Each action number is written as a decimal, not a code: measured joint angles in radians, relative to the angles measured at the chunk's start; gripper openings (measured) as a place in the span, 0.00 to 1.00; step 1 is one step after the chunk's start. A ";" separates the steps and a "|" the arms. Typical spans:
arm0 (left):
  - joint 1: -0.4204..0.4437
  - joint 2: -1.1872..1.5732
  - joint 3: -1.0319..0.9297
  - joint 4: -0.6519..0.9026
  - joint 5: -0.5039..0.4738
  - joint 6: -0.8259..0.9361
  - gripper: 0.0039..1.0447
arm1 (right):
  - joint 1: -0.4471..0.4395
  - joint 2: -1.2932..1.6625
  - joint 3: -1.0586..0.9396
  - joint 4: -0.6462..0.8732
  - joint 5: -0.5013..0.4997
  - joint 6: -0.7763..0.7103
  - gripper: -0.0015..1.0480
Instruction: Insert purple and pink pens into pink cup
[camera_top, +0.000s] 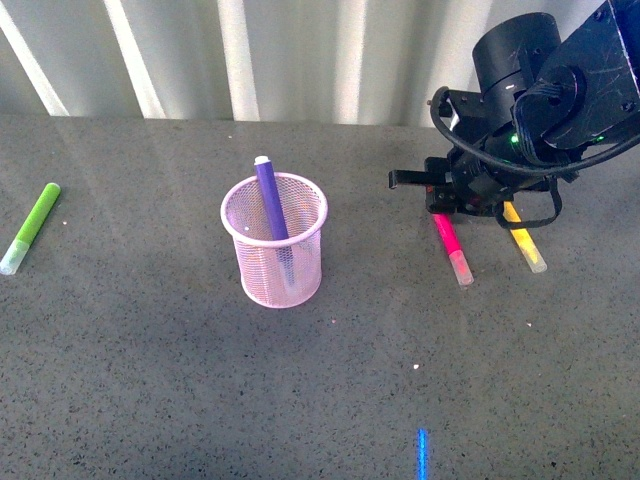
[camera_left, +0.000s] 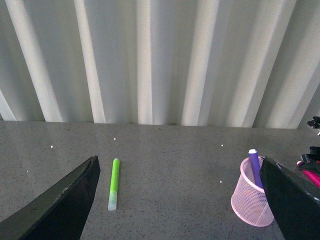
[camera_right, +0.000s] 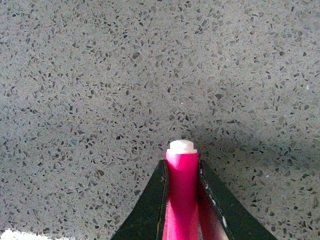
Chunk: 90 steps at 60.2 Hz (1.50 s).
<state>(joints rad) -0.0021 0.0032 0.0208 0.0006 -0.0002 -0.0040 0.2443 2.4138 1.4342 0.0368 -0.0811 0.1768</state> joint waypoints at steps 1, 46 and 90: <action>0.000 0.000 0.000 0.000 0.000 0.000 0.94 | 0.000 -0.002 -0.003 0.005 0.002 -0.002 0.11; 0.000 0.000 0.000 0.000 0.000 0.000 0.94 | 0.288 -0.428 -0.410 0.879 -0.087 0.008 0.11; 0.000 0.000 0.000 0.000 0.000 0.000 0.94 | 0.362 -0.216 -0.366 1.019 -0.059 -0.071 0.11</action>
<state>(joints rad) -0.0021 0.0032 0.0208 0.0006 -0.0002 -0.0040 0.6060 2.1983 1.0679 1.0554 -0.1402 0.1055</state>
